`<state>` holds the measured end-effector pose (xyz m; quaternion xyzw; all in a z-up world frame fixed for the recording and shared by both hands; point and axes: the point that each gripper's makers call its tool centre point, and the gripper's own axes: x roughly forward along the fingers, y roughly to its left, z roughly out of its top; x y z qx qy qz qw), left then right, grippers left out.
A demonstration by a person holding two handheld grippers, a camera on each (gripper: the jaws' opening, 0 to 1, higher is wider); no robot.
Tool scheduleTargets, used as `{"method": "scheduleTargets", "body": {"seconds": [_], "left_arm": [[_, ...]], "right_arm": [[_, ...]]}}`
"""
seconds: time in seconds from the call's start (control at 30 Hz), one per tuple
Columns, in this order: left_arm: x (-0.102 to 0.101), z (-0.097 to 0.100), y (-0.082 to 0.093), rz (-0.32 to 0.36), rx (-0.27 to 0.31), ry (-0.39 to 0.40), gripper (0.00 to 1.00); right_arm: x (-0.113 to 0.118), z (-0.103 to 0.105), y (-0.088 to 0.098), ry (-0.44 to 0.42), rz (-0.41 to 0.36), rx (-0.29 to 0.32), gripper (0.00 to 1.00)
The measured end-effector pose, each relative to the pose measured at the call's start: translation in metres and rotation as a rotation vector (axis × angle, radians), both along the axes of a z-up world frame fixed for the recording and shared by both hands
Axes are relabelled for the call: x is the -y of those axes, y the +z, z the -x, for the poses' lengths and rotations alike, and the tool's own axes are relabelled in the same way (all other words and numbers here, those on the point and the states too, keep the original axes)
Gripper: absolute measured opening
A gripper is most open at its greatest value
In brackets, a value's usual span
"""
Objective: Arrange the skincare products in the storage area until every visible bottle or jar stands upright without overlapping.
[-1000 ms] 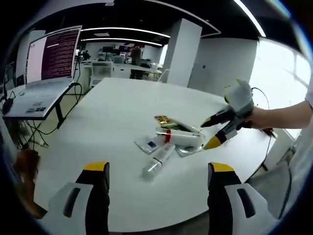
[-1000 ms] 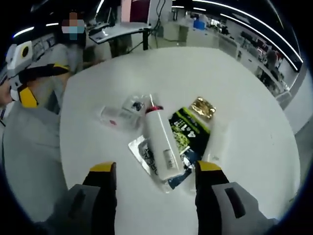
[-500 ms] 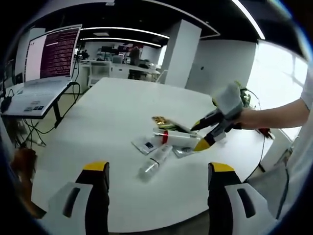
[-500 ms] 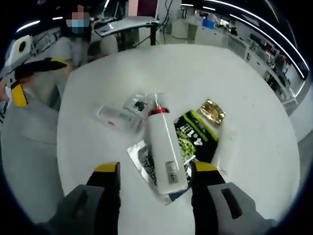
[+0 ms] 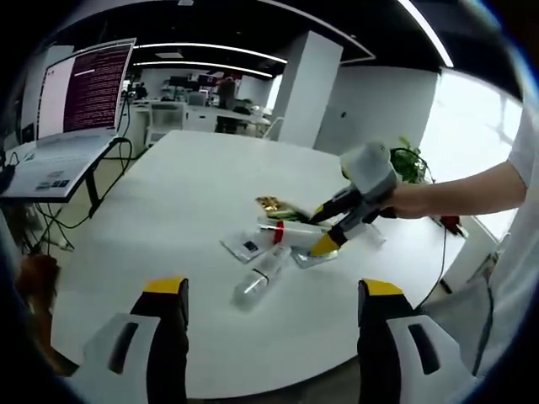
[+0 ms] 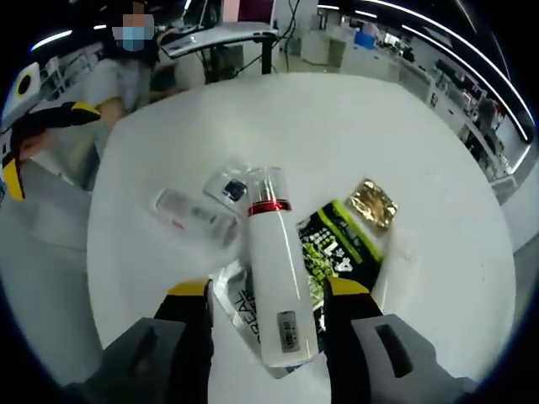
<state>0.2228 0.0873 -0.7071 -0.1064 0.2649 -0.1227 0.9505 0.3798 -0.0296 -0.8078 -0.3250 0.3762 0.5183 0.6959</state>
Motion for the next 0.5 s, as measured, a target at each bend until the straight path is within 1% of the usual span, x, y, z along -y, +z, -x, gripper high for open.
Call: {"method": "scheduleTargets", "body": {"seconds": [0.1, 0.17, 0.23, 0.37, 0.4, 0.5], "left_arm": [[-0.001, 0.0, 0.0, 0.001, -0.001, 0.002, 0.75], [-0.001, 0.0, 0.0, 0.002, -0.001, 0.003, 0.75], [-0.002, 0.0, 0.0, 0.001, -0.001, 0.007, 0.75], [-0.003, 0.0, 0.0, 0.003, 0.0, 0.013, 0.75], [-0.004, 0.0, 0.0, 0.002, 0.0, 0.016, 0.75], [-0.005, -0.001, 0.001, 0.003, 0.002, 0.021, 0.75]], "right_arm": [[-0.001, -0.002, -0.003, 0.02, 0.023, 0.005, 0.48], [-0.002, -0.006, -0.005, 0.013, 0.04, 0.011, 0.48], [-0.004, -0.009, -0.01, 0.015, 0.041, -0.001, 0.46], [-0.008, -0.009, -0.012, 0.031, 0.052, -0.004, 0.41], [-0.007, -0.01, -0.013, 0.043, 0.074, 0.005, 0.4], [-0.01, -0.01, -0.013, 0.048, 0.075, 0.001, 0.38]]}}
